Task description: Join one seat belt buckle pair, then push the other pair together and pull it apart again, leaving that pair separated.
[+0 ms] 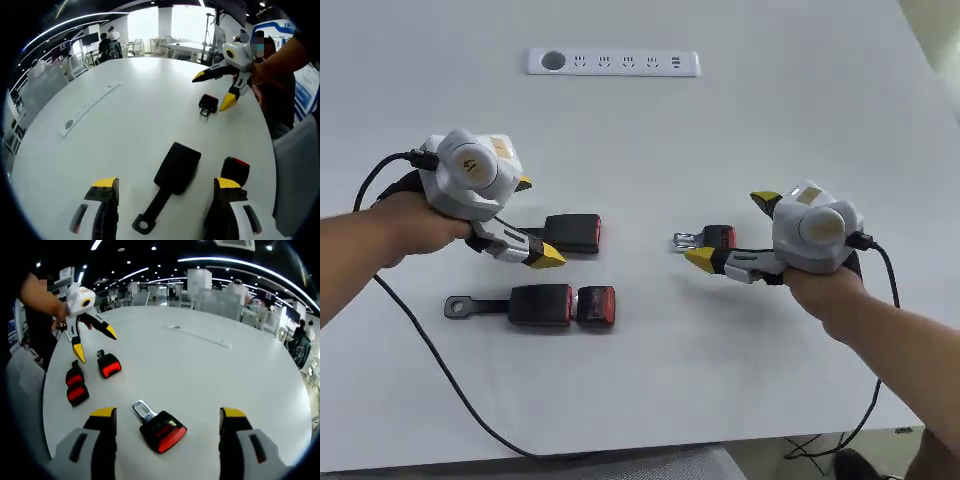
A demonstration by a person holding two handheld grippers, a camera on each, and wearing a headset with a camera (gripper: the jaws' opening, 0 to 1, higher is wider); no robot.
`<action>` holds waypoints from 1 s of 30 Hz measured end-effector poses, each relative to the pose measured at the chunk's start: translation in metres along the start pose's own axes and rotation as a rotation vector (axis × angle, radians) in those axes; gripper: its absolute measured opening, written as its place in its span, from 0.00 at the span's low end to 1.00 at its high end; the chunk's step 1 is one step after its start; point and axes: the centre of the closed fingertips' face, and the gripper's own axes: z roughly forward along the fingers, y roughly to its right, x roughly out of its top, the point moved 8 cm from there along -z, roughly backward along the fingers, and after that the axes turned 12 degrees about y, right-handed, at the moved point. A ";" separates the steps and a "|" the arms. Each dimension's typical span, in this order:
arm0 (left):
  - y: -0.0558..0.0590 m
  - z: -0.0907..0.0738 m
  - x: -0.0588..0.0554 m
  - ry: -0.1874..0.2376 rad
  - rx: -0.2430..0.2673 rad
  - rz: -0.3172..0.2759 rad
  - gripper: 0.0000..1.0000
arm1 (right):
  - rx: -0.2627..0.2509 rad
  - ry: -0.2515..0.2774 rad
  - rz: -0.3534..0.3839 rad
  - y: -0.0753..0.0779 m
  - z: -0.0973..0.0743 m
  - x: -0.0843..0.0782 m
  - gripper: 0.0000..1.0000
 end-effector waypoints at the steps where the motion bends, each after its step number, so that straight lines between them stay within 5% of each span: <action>1: -0.001 -0.007 0.001 0.036 0.033 -0.027 0.83 | -0.007 0.006 -0.005 -0.005 -0.002 0.002 0.87; 4: 0.000 -0.024 -0.002 0.072 0.099 -0.052 0.90 | -0.009 0.020 0.012 -0.014 -0.005 0.007 0.88; 8: 0.011 -0.049 -0.007 0.094 0.124 -0.075 0.92 | -0.030 0.046 -0.008 -0.022 -0.014 0.011 0.89; 21: 0.056 -0.123 -0.037 0.189 0.154 -0.115 0.99 | 0.005 0.081 -0.095 -0.063 -0.053 0.017 0.96; 30: 0.078 -0.159 -0.050 0.259 0.188 -0.123 1.00 | 0.035 0.098 -0.126 -0.091 -0.071 0.016 1.00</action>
